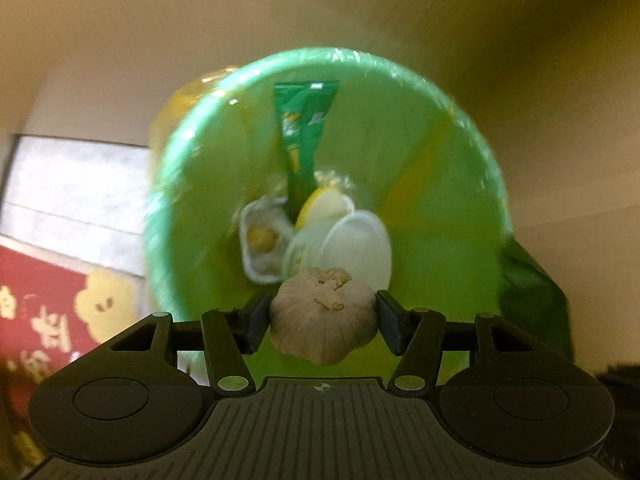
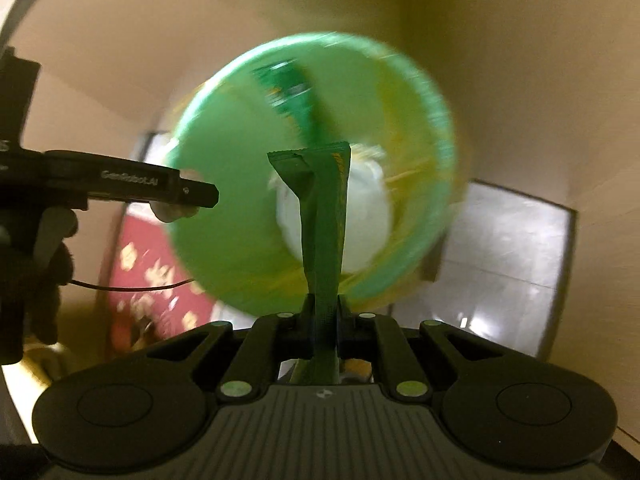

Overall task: Collect trash
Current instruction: 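Open the left gripper to drop the garlic into the bin, then lower the green wrapper into the bin and open the right gripper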

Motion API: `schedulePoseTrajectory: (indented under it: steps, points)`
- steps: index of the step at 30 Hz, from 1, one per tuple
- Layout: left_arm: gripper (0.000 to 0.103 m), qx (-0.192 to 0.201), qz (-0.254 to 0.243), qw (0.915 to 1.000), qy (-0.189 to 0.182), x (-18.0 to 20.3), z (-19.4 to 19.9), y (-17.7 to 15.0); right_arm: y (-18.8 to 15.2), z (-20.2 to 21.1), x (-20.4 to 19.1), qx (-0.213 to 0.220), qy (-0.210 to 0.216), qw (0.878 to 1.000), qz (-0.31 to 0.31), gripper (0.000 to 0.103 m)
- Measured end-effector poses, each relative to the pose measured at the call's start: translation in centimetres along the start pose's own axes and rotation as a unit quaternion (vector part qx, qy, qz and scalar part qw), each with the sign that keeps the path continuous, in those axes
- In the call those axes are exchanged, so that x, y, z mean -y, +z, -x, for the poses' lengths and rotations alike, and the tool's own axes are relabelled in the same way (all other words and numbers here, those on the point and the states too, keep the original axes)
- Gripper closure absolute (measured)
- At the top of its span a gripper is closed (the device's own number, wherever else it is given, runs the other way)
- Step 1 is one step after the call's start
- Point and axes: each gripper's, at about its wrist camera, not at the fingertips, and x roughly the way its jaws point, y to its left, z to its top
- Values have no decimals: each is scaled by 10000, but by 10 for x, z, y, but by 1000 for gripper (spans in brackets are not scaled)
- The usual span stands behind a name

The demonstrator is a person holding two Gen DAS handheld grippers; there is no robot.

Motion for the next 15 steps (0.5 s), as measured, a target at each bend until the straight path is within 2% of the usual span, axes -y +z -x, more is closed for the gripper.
schedulePoseTrajectory:
  steps: [4,8,12,15]
  points:
    - [41,198,367,9989,212,-6,-41,27,12,-2,15,122,-98,9999,-45,95]
    - [42,-176,326,9991,214,-17,-88,37,19,-8,11,133,-205,9997,-19,95]
    - [45,-42,222,9996,-141,-23,-86,34,27,-14,11,119,-181,9998,-45,95]
    - [45,46,391,9986,-365,-29,-74,33,35,-26,10,-8,-222,9997,-76,95]
